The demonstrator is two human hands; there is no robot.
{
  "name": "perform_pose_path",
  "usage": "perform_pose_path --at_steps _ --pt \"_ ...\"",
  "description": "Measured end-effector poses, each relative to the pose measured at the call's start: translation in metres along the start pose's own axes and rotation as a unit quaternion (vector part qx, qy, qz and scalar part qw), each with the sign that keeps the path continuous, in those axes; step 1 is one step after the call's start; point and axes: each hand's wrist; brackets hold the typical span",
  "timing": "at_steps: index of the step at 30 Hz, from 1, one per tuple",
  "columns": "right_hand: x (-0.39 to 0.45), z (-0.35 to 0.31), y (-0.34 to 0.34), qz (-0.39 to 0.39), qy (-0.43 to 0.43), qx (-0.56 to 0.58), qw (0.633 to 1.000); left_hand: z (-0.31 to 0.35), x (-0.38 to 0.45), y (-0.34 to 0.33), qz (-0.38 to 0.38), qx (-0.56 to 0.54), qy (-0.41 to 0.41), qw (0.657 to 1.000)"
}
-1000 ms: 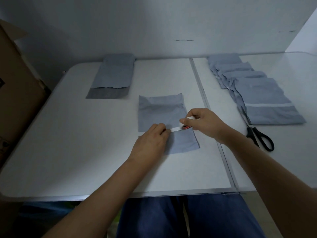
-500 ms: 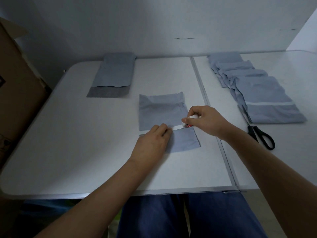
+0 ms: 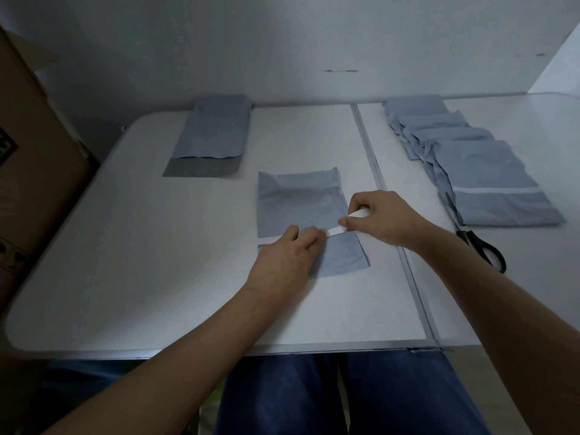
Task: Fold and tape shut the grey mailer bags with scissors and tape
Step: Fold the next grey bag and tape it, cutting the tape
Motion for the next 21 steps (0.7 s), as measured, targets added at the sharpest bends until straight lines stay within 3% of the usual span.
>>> perform_pose_path --at_steps 6,11,14,21 --pt "0.002 -0.002 -0.003 -0.011 0.008 -0.039 0.999 0.007 0.005 0.001 -0.023 -0.006 0.007 1.0" --pt "-0.001 -0.001 -0.005 -0.027 0.01 -0.019 0.999 0.003 0.008 0.008 0.028 0.021 -0.04 0.999" --pt "-0.005 -0.001 -0.01 -0.007 -0.009 0.024 1.0 0.006 0.011 0.006 0.001 -0.032 -0.018 0.999" --pt "-0.008 0.0 -0.016 0.043 -0.045 0.105 0.993 0.008 0.026 -0.012 0.027 -0.13 -0.004 0.991"
Point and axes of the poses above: each hand's wrist, its own x-axis towards the middle knuckle, its own y-axis out of the back of the hand, z = x × y, and after that the axes turned 15 degrees about y, right-handed
